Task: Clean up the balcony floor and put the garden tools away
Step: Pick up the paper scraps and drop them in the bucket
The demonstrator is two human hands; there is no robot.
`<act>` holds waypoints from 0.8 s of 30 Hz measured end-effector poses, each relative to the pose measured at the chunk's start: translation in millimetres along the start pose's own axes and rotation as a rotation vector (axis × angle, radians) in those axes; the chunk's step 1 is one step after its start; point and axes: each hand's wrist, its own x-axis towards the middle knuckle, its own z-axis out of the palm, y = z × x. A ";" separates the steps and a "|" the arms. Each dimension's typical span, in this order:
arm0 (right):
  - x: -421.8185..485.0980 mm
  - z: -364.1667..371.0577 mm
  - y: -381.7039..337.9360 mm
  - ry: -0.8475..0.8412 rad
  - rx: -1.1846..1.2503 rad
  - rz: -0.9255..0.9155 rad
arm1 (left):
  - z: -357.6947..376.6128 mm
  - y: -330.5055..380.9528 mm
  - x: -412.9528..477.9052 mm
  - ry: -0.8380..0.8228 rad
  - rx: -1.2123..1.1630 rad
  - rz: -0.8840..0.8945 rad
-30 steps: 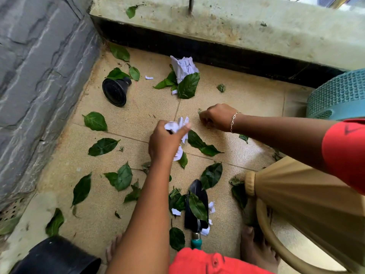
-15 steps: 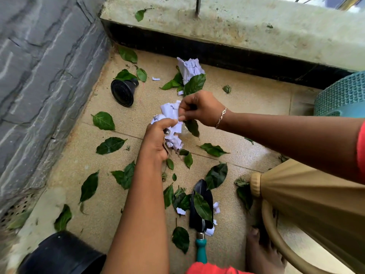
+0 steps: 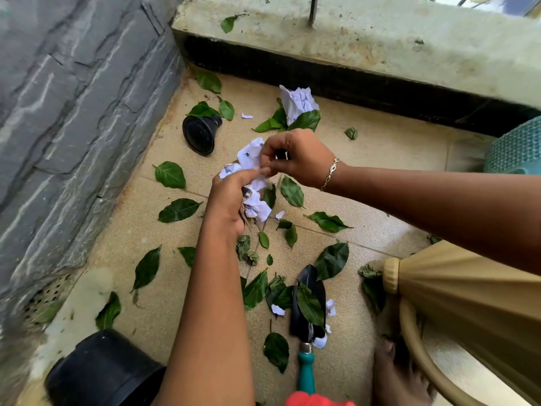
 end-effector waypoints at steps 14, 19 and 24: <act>3.5 20.2 5.2 -0.417 -0.074 -0.026 | -30.8 -29.7 12.0 0.153 -0.243 -0.118; -20.9 35.9 38.6 -0.531 -0.515 -0.084 | -54.5 -36.4 17.6 0.139 -0.271 -0.141; -26.4 54.1 45.3 -0.496 -0.581 -0.117 | -46.2 -44.7 12.8 0.034 -0.254 -0.200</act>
